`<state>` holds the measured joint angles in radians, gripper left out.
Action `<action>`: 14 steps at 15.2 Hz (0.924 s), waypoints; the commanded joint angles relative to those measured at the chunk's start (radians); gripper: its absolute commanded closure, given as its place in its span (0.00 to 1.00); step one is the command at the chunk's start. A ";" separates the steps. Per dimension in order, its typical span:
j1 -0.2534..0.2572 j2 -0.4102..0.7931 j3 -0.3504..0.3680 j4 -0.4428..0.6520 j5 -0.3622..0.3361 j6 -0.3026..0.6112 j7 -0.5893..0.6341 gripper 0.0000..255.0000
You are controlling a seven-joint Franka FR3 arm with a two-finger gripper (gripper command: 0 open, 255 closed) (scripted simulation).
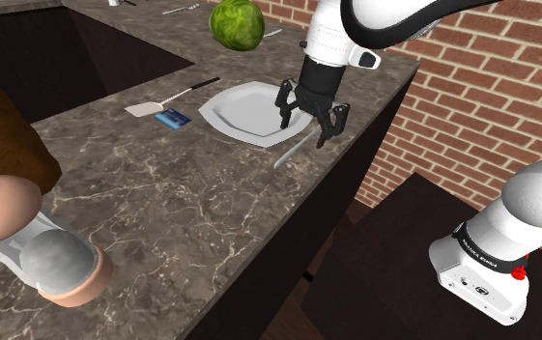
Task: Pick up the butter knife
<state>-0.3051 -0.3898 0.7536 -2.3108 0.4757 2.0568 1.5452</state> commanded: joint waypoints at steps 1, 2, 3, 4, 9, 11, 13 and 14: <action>-0.001 0.006 0.006 -0.007 0.000 0.013 0.001 0.00; 0.000 0.005 0.006 -0.007 0.001 0.013 0.002 1.00; 0.000 0.006 0.007 -0.007 0.001 0.014 0.003 1.00; 0.000 0.006 0.007 -0.007 0.001 0.014 0.003 1.00; 0.001 0.004 0.007 -0.008 0.002 0.014 0.002 1.00; -0.001 0.006 0.006 -0.007 0.000 0.014 0.001 1.00; 0.000 -0.004 -0.004 0.013 -0.002 -0.015 0.003 1.00; 0.000 -0.009 -0.008 0.022 -0.003 -0.030 0.005 1.00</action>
<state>-0.3064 -0.3927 0.7493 -2.2965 0.4726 2.0407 1.5479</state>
